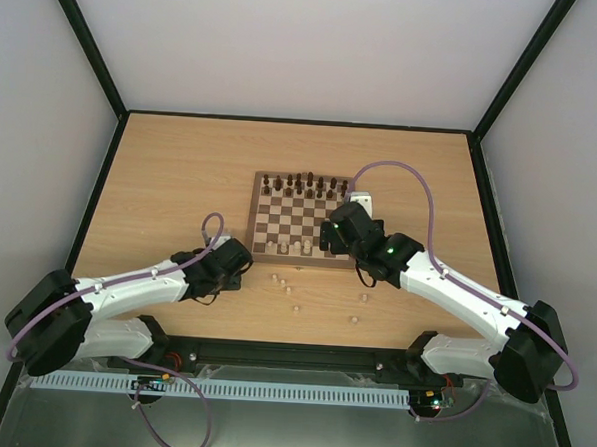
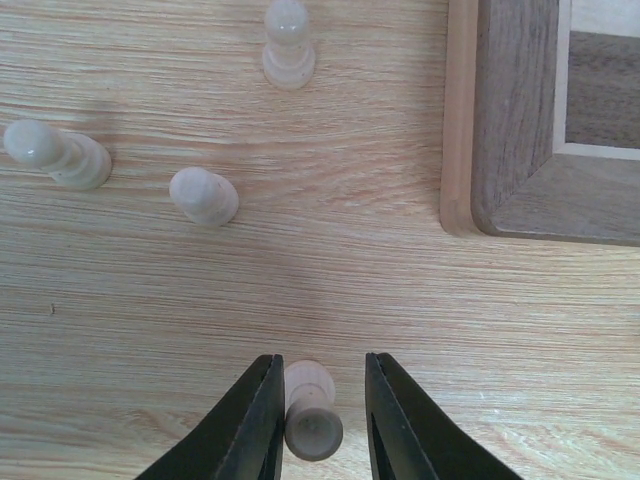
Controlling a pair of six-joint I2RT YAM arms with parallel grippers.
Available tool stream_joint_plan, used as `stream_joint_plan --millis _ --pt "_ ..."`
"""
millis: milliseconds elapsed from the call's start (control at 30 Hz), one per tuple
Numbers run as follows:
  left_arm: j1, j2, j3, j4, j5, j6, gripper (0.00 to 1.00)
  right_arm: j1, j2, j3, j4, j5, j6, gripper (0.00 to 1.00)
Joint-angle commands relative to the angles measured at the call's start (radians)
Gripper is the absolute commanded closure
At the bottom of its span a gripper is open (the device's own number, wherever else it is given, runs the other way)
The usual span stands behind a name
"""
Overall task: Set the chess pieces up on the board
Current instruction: Pick up the chess piece at the center of the board.
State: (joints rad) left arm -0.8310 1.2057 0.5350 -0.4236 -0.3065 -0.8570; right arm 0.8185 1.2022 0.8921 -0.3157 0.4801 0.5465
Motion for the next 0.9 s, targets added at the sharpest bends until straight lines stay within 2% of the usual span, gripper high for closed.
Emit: stream_joint_plan --millis 0,100,233,300,367,500,667,867 --pt "-0.005 0.009 -0.015 0.003 -0.001 -0.002 0.76 -0.003 -0.018 -0.011 -0.006 0.008 0.000 0.01" --pt "-0.005 0.007 -0.016 -0.003 0.007 -0.004 0.74 -0.003 -0.016 -0.011 -0.006 0.007 0.000 0.01" --pt "-0.007 -0.008 -0.016 -0.027 0.009 -0.017 0.61 -0.003 -0.015 -0.011 -0.006 0.005 0.000 0.01" --pt "-0.008 -0.018 -0.020 -0.038 0.024 -0.023 0.50 -0.003 -0.014 -0.011 -0.006 0.006 0.000 0.02" --pt "-0.010 -0.028 -0.020 -0.049 0.036 -0.027 0.48 -0.004 -0.012 -0.010 -0.005 0.002 -0.002 0.01" --pt "-0.013 -0.053 -0.026 -0.061 0.033 -0.035 0.54 -0.003 -0.013 -0.011 -0.004 -0.001 -0.002 0.01" --pt "-0.016 -0.047 -0.030 -0.062 0.027 -0.041 0.74 -0.004 -0.012 -0.010 -0.005 0.000 -0.002 0.02" --pt "-0.018 -0.040 -0.033 -0.060 0.024 -0.043 0.77 -0.003 -0.015 -0.010 -0.005 -0.005 -0.003 0.02"
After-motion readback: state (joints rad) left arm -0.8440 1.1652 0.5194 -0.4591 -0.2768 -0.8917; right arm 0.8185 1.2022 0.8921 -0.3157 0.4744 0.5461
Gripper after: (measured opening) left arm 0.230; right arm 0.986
